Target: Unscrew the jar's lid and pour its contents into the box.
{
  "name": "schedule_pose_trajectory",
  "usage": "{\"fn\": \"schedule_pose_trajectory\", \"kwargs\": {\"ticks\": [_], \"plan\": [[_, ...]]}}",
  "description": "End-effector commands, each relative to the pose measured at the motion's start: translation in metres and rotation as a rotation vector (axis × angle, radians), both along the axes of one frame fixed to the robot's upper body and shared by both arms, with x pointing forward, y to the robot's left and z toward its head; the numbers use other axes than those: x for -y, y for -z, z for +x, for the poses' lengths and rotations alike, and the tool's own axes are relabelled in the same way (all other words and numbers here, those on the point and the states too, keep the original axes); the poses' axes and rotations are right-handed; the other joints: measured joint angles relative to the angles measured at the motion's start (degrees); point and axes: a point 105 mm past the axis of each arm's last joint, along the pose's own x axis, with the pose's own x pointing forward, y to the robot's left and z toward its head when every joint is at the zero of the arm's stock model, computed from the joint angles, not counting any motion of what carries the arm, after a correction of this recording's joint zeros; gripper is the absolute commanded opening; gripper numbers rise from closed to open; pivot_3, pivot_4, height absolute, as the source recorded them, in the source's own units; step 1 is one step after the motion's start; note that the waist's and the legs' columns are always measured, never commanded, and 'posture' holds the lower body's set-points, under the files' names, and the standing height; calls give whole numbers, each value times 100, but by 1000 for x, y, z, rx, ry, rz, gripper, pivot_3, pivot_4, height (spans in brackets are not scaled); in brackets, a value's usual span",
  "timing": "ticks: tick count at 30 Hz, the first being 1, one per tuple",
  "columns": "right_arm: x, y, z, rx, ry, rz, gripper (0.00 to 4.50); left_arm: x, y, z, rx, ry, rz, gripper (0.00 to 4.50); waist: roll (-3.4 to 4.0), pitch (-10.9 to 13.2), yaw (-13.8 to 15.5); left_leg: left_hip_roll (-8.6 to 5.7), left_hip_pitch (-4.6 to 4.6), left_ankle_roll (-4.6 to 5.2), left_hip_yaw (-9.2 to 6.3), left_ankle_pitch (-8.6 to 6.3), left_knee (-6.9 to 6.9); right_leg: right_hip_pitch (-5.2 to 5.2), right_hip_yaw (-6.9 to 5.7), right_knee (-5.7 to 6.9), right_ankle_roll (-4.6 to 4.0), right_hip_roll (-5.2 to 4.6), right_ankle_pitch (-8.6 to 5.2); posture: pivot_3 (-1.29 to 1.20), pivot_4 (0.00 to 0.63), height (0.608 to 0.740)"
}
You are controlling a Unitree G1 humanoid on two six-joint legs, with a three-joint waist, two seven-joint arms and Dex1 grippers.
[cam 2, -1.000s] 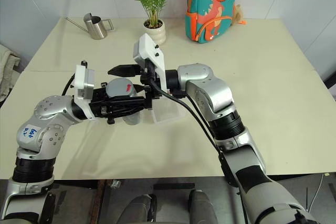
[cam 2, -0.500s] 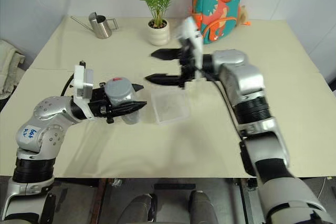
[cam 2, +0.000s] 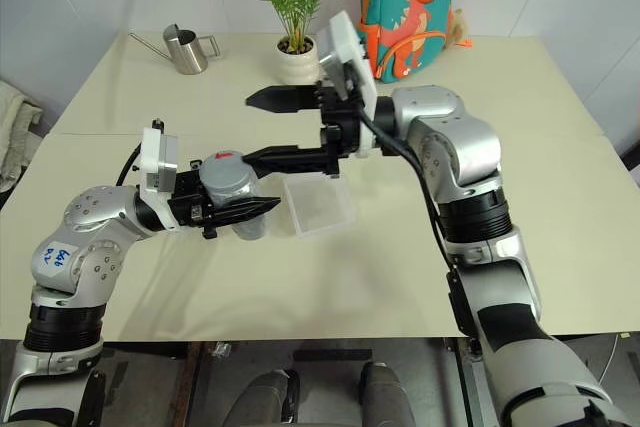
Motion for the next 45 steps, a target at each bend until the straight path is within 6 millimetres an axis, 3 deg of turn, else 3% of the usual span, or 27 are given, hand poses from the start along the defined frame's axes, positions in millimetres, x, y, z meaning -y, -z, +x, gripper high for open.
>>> {"fn": "schedule_pose_trajectory", "kwargs": {"ticks": [1,8,18,29,39,45], "plan": [[-9,-4,-13,34,-27,-4,4461,3,-15,-6,42,37,-35,2184,0,0,-8,-2,0,3,0,-1,2,0,1,0,1,-2,1,0,150,740],[-29,6,-14,45,-16,-26,4461,5,-14,-10,47,78,-27,2184,0,0,-36,0,0,4,4,-2,1,-3,3,1,2,2,1,0,150,740],[-31,6,-4,44,24,-14,4461,7,-16,-8,67,82,-29,2184,0,0,-25,-1,0,5,3,-2,2,-3,2,2,2,2,1,0,150,740],[-41,12,-19,35,-27,-20,4461,7,-16,-5,69,70,-34,2184,0,0,-29,0,0,5,4,-3,1,-4,2,2,2,3,1,0,150,740],[-23,-1,11,60,90,9,4461,7,-15,-6,66,66,-33,2184,0,0,-33,-2,0,6,5,-3,4,-4,2,4,2,2,1,0,150,740],[-11,7,17,49,111,-17,4461,6,-13,-7,61,64,-29,2184,0,0,-25,-3,0,8,5,-5,3,-3,1,3,2,0,1,0,150,740]]}}
